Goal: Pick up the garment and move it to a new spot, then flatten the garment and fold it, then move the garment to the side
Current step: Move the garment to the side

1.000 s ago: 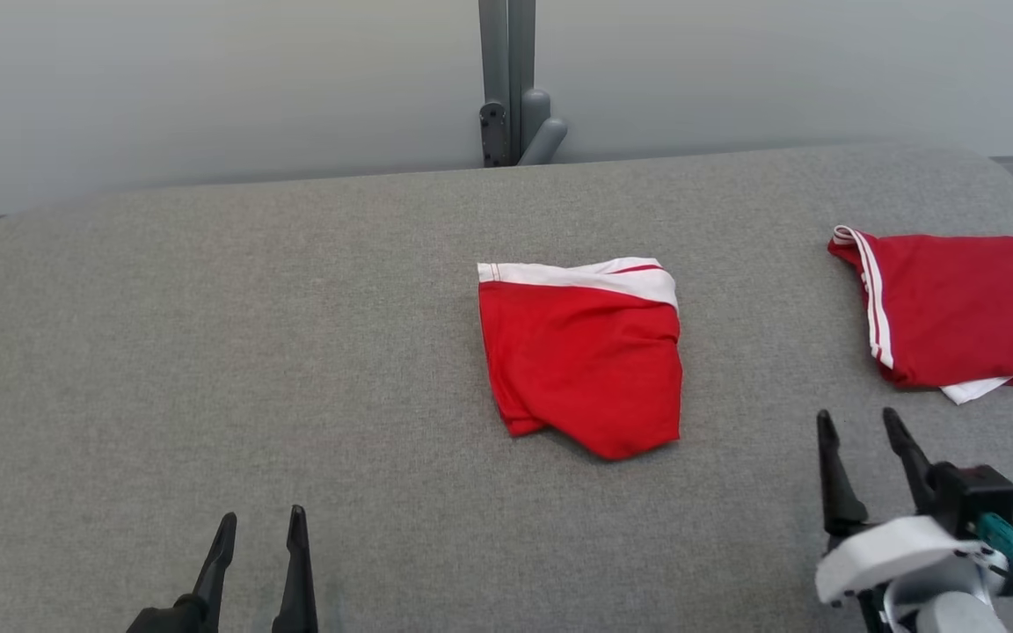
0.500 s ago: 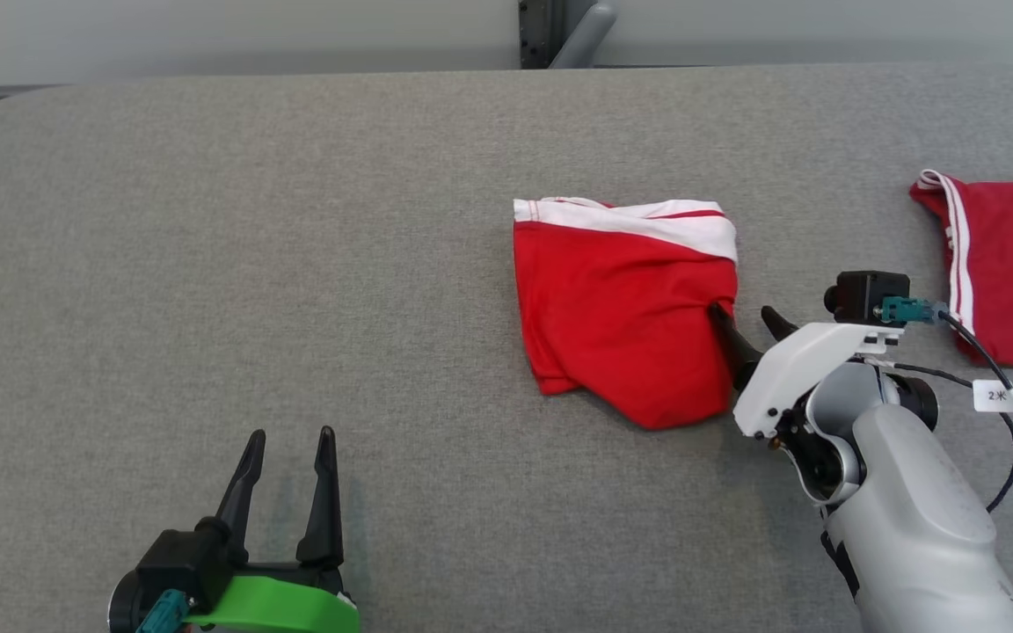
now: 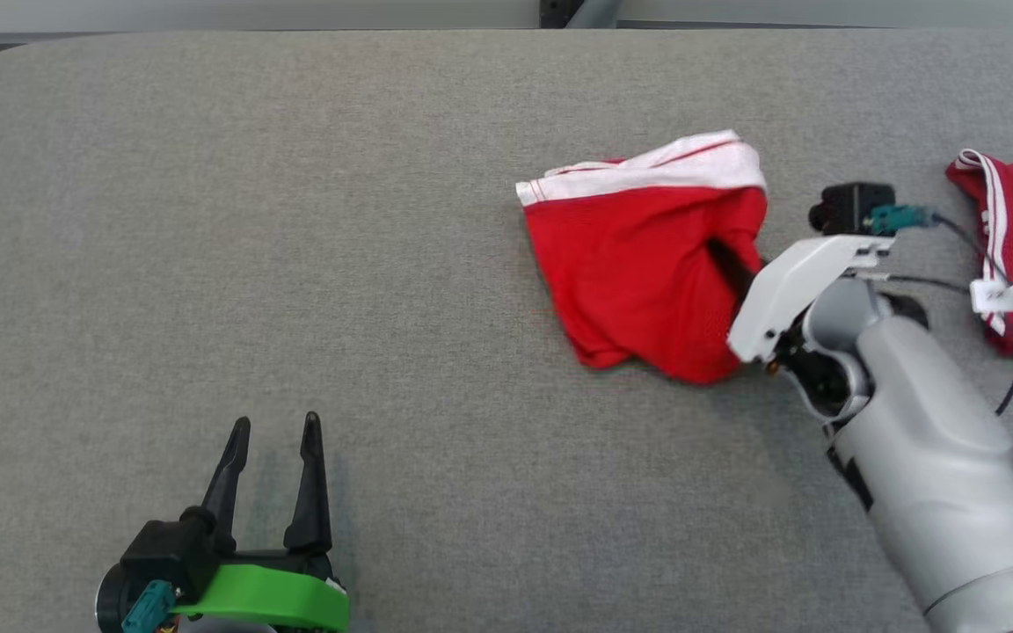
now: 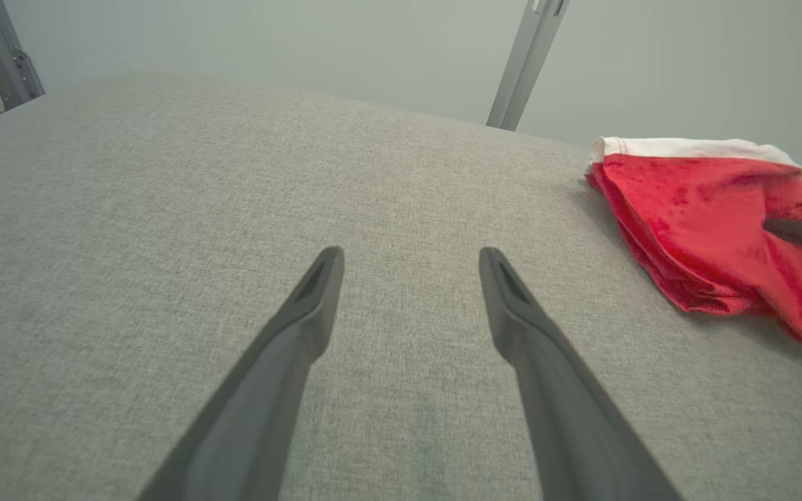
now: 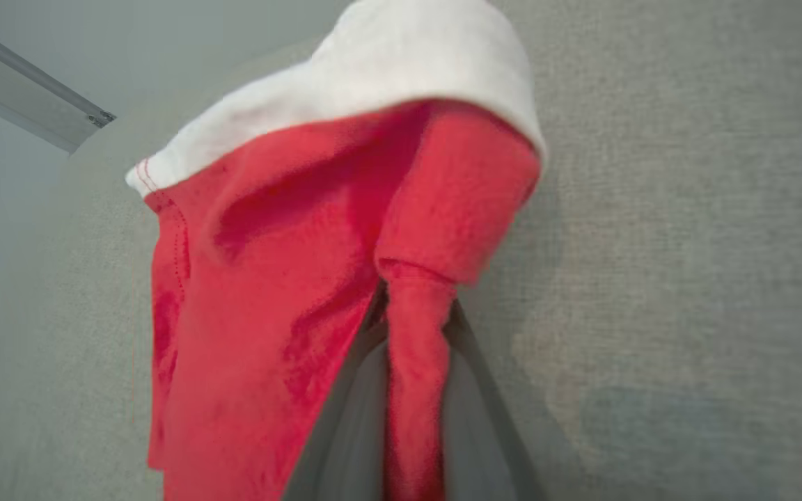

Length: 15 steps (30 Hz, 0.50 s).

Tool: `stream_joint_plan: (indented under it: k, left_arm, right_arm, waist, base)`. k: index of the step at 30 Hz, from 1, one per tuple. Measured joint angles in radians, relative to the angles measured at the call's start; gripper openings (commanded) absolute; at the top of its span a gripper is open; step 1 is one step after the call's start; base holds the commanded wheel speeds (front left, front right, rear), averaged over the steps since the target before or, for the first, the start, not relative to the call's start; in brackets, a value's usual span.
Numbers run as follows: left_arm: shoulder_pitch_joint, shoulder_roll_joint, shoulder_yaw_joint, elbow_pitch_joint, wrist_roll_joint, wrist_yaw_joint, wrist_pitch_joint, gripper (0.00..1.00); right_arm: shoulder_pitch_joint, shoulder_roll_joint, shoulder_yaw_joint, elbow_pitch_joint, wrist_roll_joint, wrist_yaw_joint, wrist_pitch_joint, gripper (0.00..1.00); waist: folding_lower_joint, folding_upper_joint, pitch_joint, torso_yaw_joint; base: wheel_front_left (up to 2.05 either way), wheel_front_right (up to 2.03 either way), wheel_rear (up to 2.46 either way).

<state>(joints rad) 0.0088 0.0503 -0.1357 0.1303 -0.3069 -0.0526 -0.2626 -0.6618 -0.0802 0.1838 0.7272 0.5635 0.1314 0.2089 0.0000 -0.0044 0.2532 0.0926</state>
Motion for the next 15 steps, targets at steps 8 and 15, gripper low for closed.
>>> stream_joint_plan:
  k: [8, 15]
  left_arm:
    - [-0.005, 0.000, 0.010, -0.005, 0.013, -0.002, 0.000, 1.00]
    - [-0.033, 0.000, -0.005, -0.004, 0.031, -0.021, 0.000, 1.00]
  right_arm:
    - [-0.068, -0.212, -0.003, -0.112, 0.006, 0.000, 0.188, 0.00]
    - [-0.112, -0.315, -0.095, -0.164, -0.030, -0.001, 0.356, 0.00]
  waist:
    - [0.0000, 0.0000, 0.003, -0.075]
    - [0.0000, 0.0000, 0.039, -0.111]
  base:
    - [0.00, 0.00, 0.00]
    - [0.00, 0.00, 0.00]
